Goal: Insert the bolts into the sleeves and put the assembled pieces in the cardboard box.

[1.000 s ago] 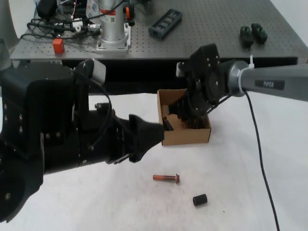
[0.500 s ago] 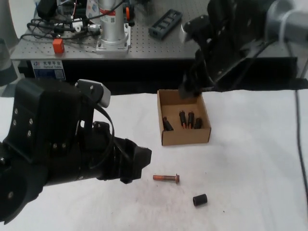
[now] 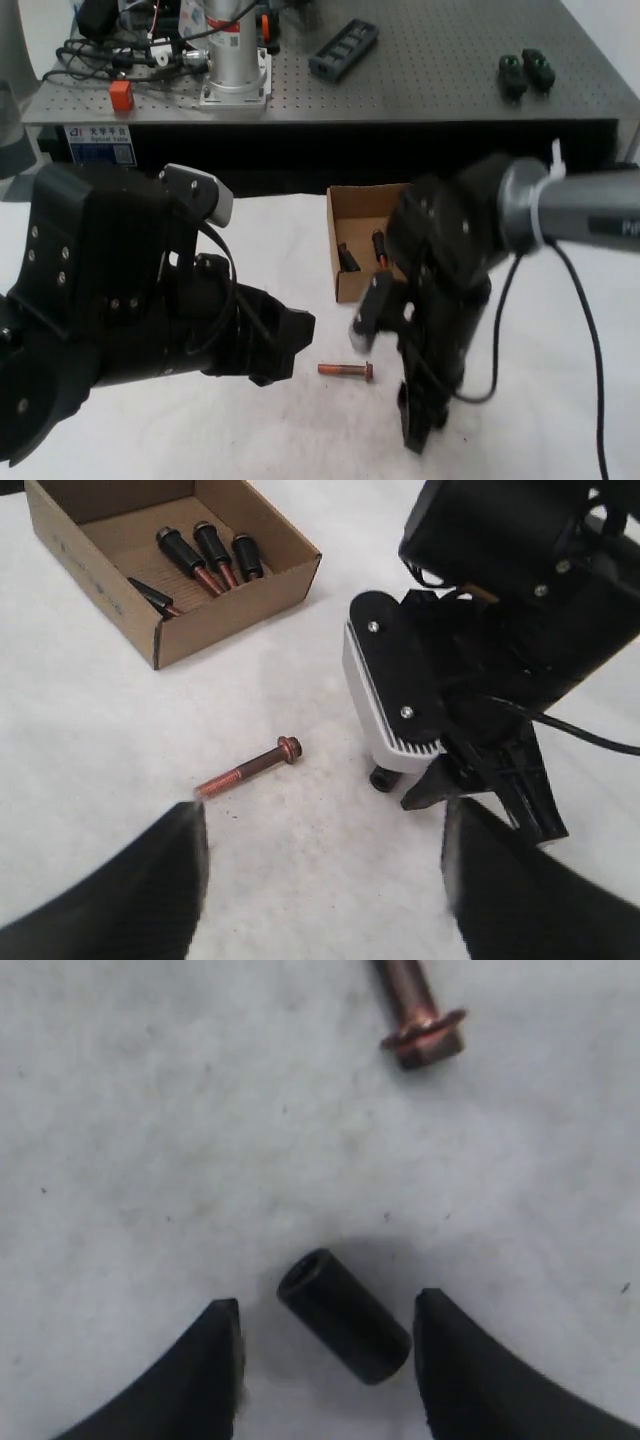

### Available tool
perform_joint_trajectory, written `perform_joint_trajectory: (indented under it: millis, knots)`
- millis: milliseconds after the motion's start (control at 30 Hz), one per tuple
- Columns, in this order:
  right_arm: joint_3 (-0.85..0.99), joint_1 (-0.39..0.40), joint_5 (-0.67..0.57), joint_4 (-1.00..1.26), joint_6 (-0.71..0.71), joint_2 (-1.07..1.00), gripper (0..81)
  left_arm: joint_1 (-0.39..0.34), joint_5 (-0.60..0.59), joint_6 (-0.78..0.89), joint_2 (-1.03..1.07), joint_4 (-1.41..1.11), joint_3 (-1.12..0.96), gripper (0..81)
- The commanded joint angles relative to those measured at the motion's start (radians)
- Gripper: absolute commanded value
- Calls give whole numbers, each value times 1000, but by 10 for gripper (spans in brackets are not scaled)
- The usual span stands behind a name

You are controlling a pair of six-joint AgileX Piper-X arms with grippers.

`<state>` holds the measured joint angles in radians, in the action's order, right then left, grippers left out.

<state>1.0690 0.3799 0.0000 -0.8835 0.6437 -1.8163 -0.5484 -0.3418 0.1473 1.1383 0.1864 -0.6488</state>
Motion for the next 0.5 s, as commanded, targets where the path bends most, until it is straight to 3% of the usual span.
perform_joint_trajectory:
  millis: [0, 167, 467]
  knots:
    - [-8, 2, 0, 30, 10, 1, 384, -3, -9, -20, 0, -1, -4, 482]
    - [-55, 6, 0, 108, 10, 1, 365, -3, -14, -20, 0, -1, -4, 482]
    - [-56, 7, 0, 134, 7, 1, 92, -3, -29, -90, 5, 54, -4, 482]
